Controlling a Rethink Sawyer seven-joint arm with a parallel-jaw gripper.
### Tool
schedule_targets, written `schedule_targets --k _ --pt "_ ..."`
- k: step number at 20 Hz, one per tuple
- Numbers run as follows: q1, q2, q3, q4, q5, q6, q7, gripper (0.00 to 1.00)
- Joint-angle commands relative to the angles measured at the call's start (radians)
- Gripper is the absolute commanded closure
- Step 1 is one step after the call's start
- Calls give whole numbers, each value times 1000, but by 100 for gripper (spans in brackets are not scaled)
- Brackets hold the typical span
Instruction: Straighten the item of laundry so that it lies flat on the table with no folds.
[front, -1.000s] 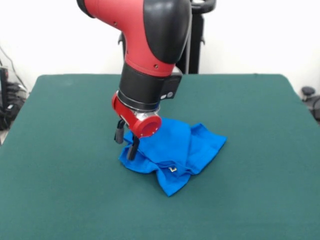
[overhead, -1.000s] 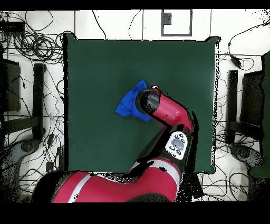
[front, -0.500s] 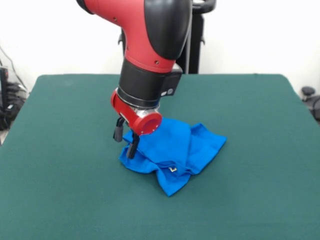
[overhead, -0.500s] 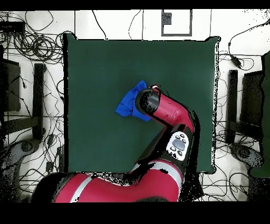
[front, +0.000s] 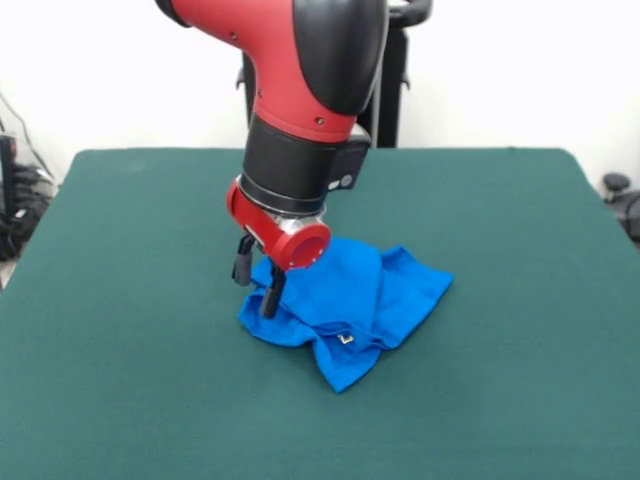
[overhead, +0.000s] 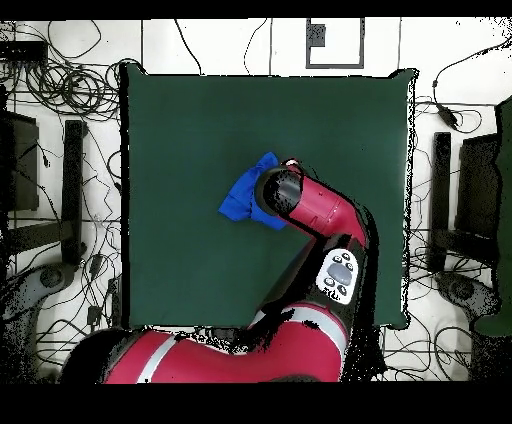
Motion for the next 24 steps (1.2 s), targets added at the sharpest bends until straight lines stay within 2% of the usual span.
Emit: schedule_targets --k 1,11,15,24 --pt "-12 37 172 52 -48 9 55 0" --pt "-76 50 221 86 -86 -62 36 0" --pt "-75 55 220 56 -107 -41 41 0" --pt "-92 52 237 57 -140 -28 55 0"
